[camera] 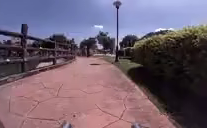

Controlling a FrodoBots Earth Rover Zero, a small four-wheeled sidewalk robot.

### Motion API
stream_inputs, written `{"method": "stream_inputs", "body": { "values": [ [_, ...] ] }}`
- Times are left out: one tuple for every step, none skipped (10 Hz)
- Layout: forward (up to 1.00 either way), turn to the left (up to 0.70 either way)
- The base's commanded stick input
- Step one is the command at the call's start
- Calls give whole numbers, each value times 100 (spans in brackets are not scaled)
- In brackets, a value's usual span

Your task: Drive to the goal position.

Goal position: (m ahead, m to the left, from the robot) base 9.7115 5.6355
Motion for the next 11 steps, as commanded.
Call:
{"method": "stream_inputs", "body": {
  "values": [
    [70, 0],
    [70, 0],
    [70, 0],
    [70, 0],
    [70, 0],
    [70, 0],
    [70, 0],
    [70, 0],
    [70, 0],
    [70, 0],
    [70, 0]
  ]
}}
